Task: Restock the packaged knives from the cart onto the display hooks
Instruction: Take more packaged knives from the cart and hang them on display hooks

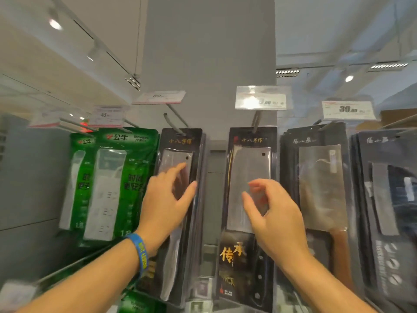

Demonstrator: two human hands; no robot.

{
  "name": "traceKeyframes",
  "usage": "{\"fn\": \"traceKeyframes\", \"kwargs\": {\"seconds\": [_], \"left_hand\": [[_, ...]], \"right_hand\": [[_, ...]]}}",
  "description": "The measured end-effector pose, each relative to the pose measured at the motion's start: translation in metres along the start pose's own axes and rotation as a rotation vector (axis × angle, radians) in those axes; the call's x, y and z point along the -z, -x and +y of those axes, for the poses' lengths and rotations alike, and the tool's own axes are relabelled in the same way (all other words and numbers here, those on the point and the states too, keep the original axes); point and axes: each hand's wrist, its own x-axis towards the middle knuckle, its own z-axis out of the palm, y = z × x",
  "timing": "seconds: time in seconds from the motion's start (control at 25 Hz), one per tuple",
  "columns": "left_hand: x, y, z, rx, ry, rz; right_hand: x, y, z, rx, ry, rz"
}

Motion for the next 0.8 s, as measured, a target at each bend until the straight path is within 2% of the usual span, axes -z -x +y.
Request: {"fn": "traceKeyframes", "kwargs": {"seconds": [0.16, 0.4, 0.52, 0.6, 0.72, 0.8], "left_hand": [[0.013, 0.018, -0.029, 0.181, -0.041, -0.046], [0.017, 0.019, -0.042, 0.393, 0.091, -0.156], [0.015, 0.012, -0.047, 0.522, 0.193, -0.155], [0.014, 0.008, -0.049, 0.577, 0.246, -0.15], [0.006, 0.005, -0.054, 0.603, 0.28, -0.1], [0.001, 0.006, -0.055, 0.615, 0.336, -0.07]], "right_hand": [[-0.019, 0.017, -0.008, -0.128, -0.22, -0.315], [-0.06, 0.011, -0.017, -0.309, -0.373, -0.536], [-0.079, 0.005, -0.025, -0.304, -0.337, -0.537], [-0.089, 0.001, -0.029, -0.304, -0.3, -0.457], [-0.108, -0.001, -0.035, -0.351, -0.37, -0.304], [-0.122, 0.006, -0.041, -0.39, -0.446, -0.333]]}}
